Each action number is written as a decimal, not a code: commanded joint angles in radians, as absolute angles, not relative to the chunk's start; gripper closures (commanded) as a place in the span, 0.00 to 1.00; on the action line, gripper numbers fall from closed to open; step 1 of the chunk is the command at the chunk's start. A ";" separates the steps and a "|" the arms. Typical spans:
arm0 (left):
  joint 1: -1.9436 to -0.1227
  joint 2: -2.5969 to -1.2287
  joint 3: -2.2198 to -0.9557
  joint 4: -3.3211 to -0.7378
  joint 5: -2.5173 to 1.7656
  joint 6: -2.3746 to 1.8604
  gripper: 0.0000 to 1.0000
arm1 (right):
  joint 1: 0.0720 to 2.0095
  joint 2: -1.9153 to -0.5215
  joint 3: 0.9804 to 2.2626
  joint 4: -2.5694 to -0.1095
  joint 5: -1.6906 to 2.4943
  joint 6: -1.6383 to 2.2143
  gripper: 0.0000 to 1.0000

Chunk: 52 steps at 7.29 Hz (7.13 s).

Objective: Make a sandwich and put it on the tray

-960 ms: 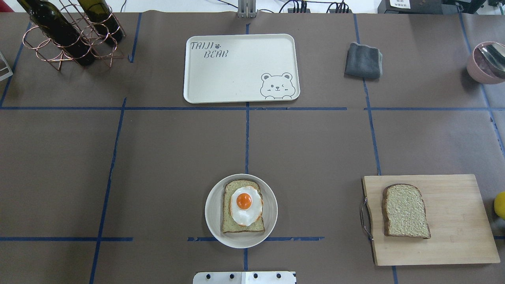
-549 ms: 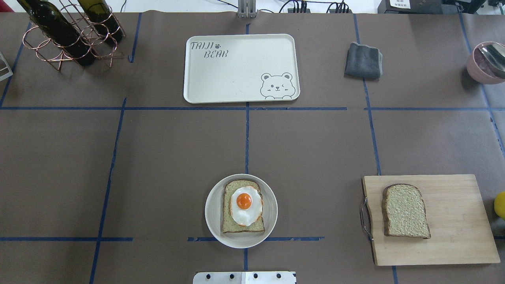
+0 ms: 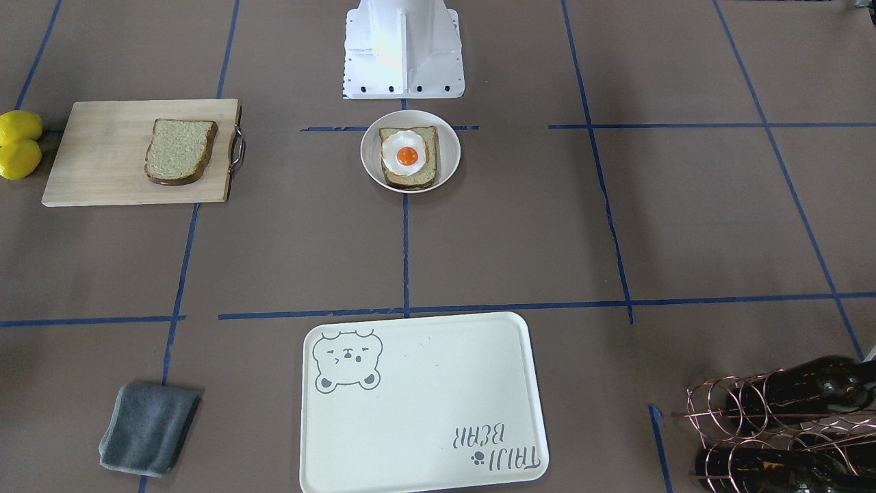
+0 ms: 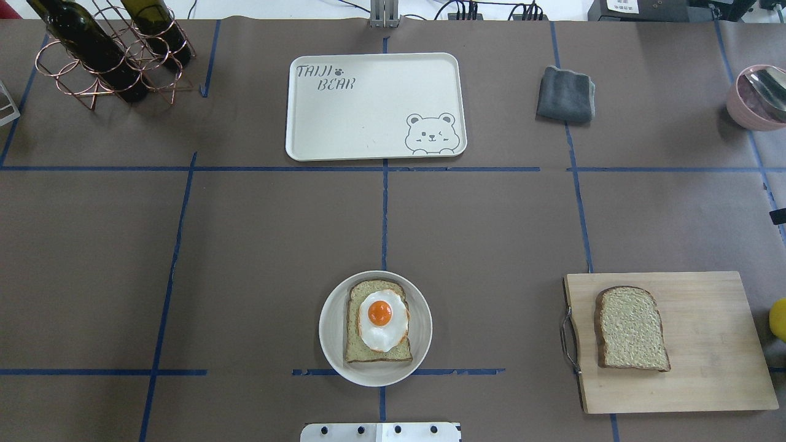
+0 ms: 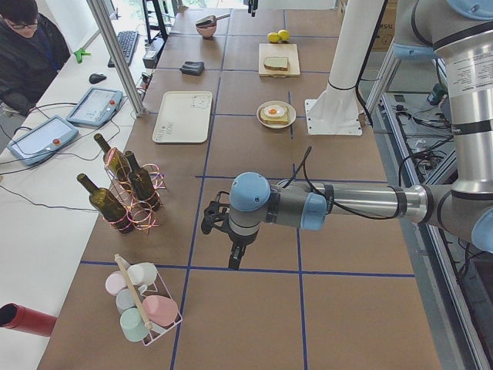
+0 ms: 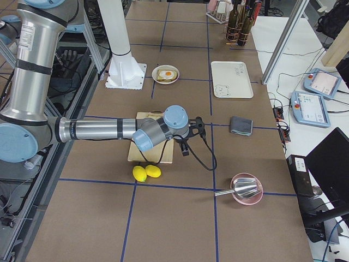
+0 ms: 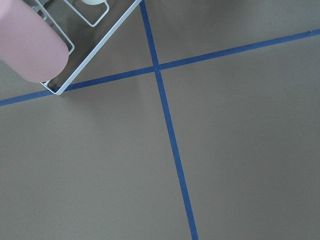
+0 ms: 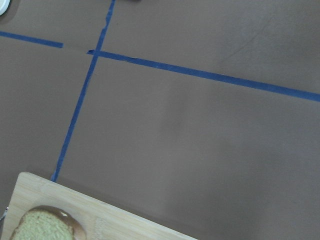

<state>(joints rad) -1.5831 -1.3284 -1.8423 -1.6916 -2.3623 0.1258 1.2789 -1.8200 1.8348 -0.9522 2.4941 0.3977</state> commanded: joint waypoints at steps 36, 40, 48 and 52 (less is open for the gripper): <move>-1.583 -1.330 -1.844 -1.697 -2.362 0.126 0.00 | 0.431 -1.975 2.075 -0.489 1.829 1.356 1.00; -1.583 -1.331 -1.845 -1.697 -2.370 0.126 0.00 | 0.416 -1.687 2.027 -0.511 1.825 1.358 1.00; -1.583 -1.331 -1.848 -1.697 -2.373 0.126 0.00 | 0.149 -1.252 1.916 -0.962 1.522 1.362 1.00; -1.583 -1.331 -1.844 -1.697 -2.396 0.126 0.00 | 0.147 -1.259 1.914 -0.968 1.526 1.361 1.00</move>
<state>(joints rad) -1.5831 -1.3315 -1.8454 -1.6966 -2.3948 0.1258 0.1480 -1.2568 1.9150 -0.9662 1.5230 1.3611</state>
